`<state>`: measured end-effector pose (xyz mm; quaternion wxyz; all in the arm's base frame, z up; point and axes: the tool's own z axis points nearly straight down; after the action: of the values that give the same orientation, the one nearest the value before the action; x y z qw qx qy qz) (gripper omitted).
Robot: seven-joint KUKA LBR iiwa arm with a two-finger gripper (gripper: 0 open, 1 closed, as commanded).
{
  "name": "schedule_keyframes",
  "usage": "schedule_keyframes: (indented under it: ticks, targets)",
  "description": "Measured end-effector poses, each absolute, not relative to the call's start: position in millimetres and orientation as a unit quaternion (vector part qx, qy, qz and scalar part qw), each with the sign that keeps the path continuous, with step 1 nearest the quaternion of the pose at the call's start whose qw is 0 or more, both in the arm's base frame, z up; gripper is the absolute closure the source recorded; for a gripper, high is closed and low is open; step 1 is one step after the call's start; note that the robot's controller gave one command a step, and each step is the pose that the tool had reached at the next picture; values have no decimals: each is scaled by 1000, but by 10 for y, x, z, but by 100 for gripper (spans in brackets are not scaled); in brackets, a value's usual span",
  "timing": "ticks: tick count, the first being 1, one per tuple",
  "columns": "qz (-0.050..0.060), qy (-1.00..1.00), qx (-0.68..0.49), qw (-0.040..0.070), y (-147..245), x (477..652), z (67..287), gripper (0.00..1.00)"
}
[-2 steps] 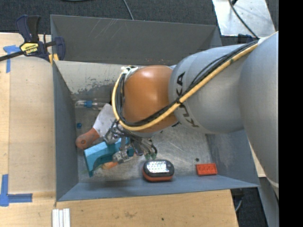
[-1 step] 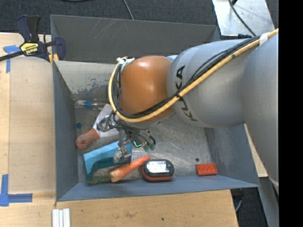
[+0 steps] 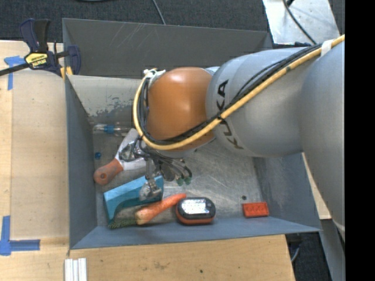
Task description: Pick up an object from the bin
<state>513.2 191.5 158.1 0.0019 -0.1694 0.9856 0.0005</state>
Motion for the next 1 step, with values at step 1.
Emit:
schedule_keyframes:
  ticks: [1]
  targets:
    - [0, 976, -218, 0, 1861, 5069, 838, 100]
